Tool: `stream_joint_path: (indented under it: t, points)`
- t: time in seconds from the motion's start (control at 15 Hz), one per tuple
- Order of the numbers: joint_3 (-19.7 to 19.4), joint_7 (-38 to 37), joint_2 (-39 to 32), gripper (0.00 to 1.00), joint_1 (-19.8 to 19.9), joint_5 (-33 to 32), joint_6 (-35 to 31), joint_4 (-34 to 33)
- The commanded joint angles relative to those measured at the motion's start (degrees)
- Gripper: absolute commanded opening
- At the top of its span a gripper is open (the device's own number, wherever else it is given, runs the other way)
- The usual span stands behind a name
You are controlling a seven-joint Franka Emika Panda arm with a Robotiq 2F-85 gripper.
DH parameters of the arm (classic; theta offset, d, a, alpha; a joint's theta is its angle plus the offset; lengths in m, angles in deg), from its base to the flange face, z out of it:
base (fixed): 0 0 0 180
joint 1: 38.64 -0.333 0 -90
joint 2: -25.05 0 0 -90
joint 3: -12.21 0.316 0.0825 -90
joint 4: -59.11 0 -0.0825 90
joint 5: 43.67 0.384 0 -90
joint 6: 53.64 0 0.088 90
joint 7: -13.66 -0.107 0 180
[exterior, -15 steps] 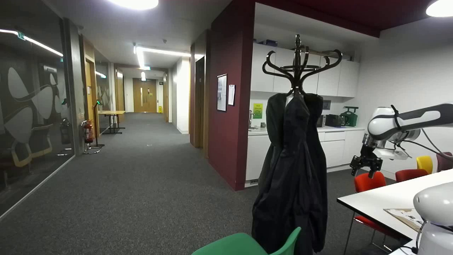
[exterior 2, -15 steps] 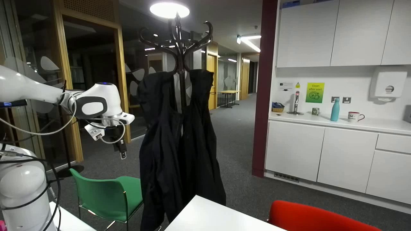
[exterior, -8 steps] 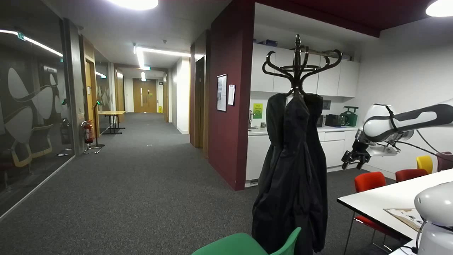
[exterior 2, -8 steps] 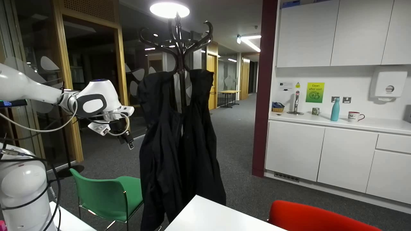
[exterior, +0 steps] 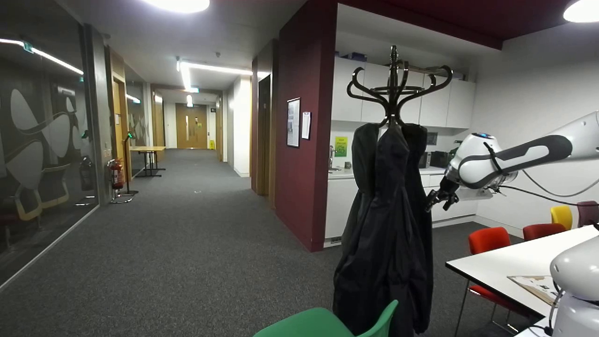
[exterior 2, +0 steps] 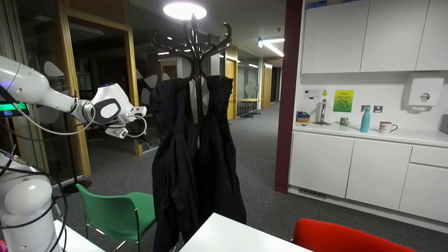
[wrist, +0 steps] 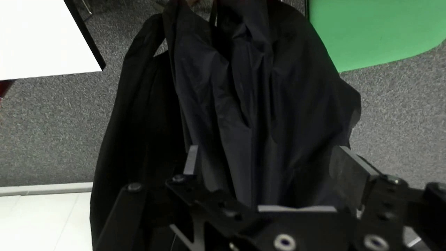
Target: Put the middle jersey on the seat of the chair
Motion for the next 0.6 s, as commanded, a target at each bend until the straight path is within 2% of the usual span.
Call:
stream_joint_path:
  t: [0.0,0.07,0.13,0.4,0.47,0.53]
  points:
    - [2.0,-4.0,-4.4,1.0,1.2,-0.9,-0.4,-6.9]
    - [2.3,-5.1,-4.7,1.0,1.4,-0.7,1.5,-8.2]
    - [1.1,-3.1,-2.6,1.0,0.0,-0.2,0.2,-4.8]
    - [1.2,-4.1,-4.0,1.0,0.1,-0.2,0.4,-6.7]
    - [1.0,-3.9,-3.3,1.0,0.2,-0.3,-1.1,-5.1]
    - [1.0,-4.2,-2.7,1.0,0.8,-0.9,-5.7,-3.4]
